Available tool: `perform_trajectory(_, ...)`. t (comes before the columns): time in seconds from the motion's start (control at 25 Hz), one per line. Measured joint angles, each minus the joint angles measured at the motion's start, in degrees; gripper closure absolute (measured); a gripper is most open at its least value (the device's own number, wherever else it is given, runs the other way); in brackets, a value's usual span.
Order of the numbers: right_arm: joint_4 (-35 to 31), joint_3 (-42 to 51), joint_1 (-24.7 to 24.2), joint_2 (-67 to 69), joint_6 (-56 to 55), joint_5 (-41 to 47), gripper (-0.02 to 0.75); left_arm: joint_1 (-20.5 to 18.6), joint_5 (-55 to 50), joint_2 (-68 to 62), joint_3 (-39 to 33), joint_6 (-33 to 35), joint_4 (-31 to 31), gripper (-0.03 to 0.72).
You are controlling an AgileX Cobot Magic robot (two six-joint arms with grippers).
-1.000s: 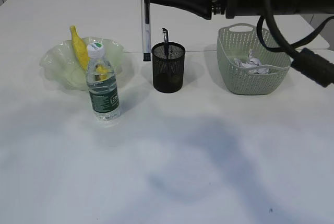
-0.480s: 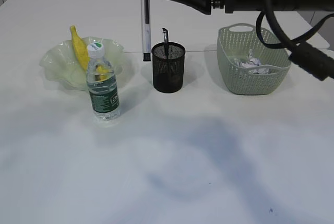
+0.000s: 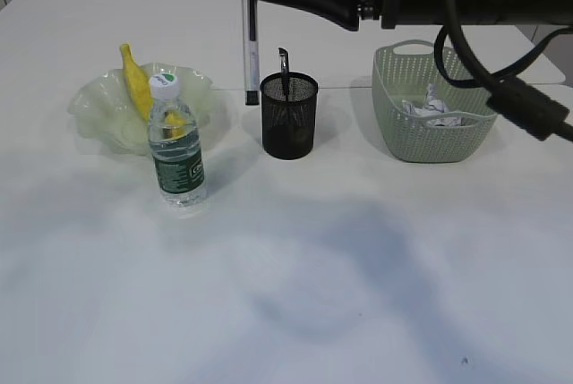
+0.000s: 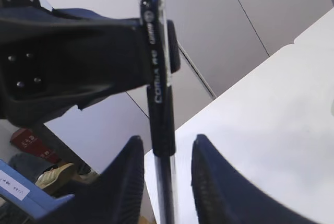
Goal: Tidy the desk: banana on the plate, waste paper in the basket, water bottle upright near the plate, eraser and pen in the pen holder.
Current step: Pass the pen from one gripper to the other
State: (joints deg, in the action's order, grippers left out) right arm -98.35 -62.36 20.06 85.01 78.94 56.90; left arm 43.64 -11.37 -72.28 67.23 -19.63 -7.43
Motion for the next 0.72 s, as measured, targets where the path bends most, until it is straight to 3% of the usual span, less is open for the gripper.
perform_trajectory(0.52, -1.1, 0.0, 0.0, 0.1, 0.1, 0.0, 0.65, 0.0, -0.1, 0.0, 0.0, 0.0, 0.0, 0.628)
perform_trajectory(0.72, -1.2, 0.0, 0.0, 0.1, 0.4, 0.1, 0.675, 0.0, -0.2, 0.0, 0.0, 0.0, 0.0, 0.628)
